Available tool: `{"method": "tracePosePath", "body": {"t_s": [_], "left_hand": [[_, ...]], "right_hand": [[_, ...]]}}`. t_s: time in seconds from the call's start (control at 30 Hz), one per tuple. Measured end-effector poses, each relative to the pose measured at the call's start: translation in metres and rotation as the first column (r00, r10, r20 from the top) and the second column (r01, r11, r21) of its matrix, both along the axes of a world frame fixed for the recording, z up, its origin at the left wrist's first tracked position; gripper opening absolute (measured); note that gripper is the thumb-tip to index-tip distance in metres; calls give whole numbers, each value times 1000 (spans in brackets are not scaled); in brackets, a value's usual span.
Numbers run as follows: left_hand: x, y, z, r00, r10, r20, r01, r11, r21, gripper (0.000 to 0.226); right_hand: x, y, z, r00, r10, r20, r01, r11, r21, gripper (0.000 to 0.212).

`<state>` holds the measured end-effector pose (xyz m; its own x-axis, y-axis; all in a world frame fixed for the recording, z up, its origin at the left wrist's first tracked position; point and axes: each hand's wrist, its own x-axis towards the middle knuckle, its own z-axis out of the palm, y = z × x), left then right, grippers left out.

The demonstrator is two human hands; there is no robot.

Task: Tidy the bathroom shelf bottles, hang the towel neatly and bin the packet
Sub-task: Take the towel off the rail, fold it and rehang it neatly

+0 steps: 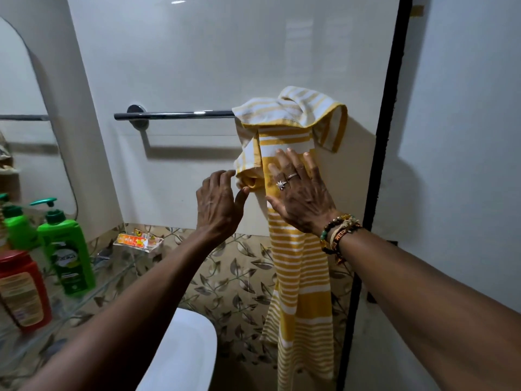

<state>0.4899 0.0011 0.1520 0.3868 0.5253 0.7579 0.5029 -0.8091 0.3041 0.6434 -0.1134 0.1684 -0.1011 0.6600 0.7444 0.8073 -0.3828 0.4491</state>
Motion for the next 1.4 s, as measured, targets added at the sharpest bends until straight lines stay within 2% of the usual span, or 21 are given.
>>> {"method": "tracePosePath", "body": {"t_s": [0.2,0.5,0.6,0.73,0.8,0.97,1.07,1.17,1.23,1.3,1.33,1.4], "left_hand": [[36,-16,28,998,-42,47,40,999,37,51],[97,-37,46,989,-26,144,15,997,72,48],[109,-40,48,984,12,176,-12,1000,-2,54],[120,-46,55,947,66,313,-9,984,-180,71],[126,-49,57,931,85,354,11,966,-260,73],[128,-51,59,901,106,422,58,932,-359,33],[124,-52,56,893,136,429,28,935,-355,18],[116,-48,52,916,81,393,42,955,-294,16],[110,-48,49,922,23,387,84,963,-257,17],[104,-51,47,908,-35,418,151,957,-247,19],[102,-52,47,899,-52,435,181,949,-260,19],[99,-56,47,880,-75,469,241,921,-304,15]], "right_hand": [[31,-18,12,999,4,-45,1,994,112,70],[84,-37,23,988,-5,-157,13,999,50,64],[95,-36,23,980,12,-201,2,998,66,64],[106,-30,21,958,44,-284,-25,997,70,64],[110,-26,20,938,68,-340,-37,995,97,62],[110,-15,17,885,173,-433,-117,981,153,53],[108,-11,20,760,278,-588,-201,960,193,49],[100,-8,25,501,382,-777,-304,918,256,55],[91,-6,29,322,417,-850,-327,892,313,61],[81,-6,32,160,427,-890,-329,873,360,52],[78,-4,33,133,419,-898,-323,875,361,42],[73,-2,34,205,395,-896,-291,898,330,17]]}}
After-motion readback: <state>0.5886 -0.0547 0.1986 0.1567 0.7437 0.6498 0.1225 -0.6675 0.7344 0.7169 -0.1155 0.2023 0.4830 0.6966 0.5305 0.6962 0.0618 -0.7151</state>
